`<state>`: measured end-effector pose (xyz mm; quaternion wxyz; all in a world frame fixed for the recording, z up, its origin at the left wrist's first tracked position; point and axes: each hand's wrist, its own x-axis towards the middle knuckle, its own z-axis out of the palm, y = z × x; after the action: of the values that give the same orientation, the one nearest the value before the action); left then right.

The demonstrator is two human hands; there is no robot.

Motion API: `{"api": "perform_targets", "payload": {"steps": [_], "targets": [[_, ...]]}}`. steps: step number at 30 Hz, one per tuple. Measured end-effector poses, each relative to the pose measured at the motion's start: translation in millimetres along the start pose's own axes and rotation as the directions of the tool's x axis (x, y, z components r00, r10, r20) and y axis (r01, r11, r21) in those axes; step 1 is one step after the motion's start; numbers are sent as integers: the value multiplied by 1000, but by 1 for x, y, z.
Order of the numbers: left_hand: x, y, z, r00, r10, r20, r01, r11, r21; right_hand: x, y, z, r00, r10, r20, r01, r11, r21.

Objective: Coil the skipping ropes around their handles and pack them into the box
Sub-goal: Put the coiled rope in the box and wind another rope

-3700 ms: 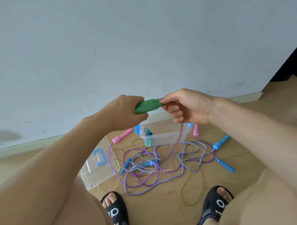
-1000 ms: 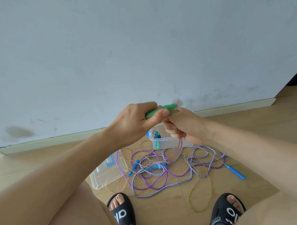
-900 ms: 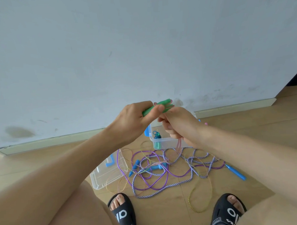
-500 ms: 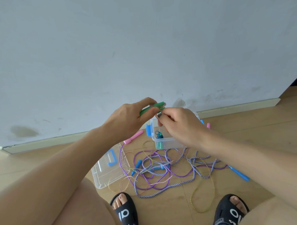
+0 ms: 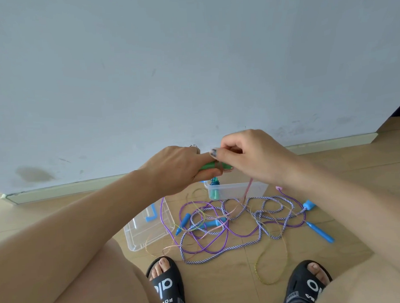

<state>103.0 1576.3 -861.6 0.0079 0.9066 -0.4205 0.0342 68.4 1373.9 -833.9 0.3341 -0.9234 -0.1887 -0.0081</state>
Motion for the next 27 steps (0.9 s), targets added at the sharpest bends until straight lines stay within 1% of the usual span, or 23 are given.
{"api": "perform_targets", "payload": {"steps": [4, 6, 7, 8, 10, 11, 13, 15, 17, 21, 23, 25, 27], "targets": [[1, 2, 0, 997, 65, -40, -65, 998, 4, 5, 1, -9, 999, 3, 38, -5, 999, 52], [0, 4, -1, 992, 96, -82, -98, 995, -16, 6, 3, -12, 997, 22, 74, -32, 990, 135], [-1, 6, -3, 989, 104, -106, -108, 994, -30, 7, 6, -12, 995, 38, 95, -57, 977, 205], [-3, 9, -5, 986, 106, -132, -113, 993, -47, 8, 9, -12, 992, 54, 118, -87, 953, 290], [-5, 14, -10, 981, 67, -184, -87, 990, -106, 10, 16, -9, 984, 73, 162, -143, 867, 477], [-6, 15, -12, 978, 39, -205, -70, 986, -148, 11, 18, -6, 980, 71, 184, -162, 823, 545], [-6, 17, -16, 972, 17, -235, -67, 977, -203, 11, 19, -2, 972, 69, 226, -197, 764, 614], [-6, 17, -17, 966, 19, -258, -71, 978, -195, 10, 16, 4, 965, 93, 245, -229, 753, 617], [-8, 14, -16, 968, -3, -251, -50, 978, -202, 10, 16, 10, 953, 125, 276, -277, 731, 624], [-9, 13, -13, 976, -56, -213, -14, 949, -314, 11, 22, 17, 915, 174, 365, -383, 658, 648], [-7, 10, -13, 978, -99, -183, 32, 941, -338, 14, 21, 14, 916, 203, 347, -390, 656, 646], [-5, 4, -14, 971, -141, -195, 78, 952, -297, 18, 20, 11, 927, 252, 277, -373, 674, 638], [-5, 0, -14, 967, -134, -219, 82, 969, -233, 20, 22, 13, 936, 281, 211, -351, 705, 617]]}}
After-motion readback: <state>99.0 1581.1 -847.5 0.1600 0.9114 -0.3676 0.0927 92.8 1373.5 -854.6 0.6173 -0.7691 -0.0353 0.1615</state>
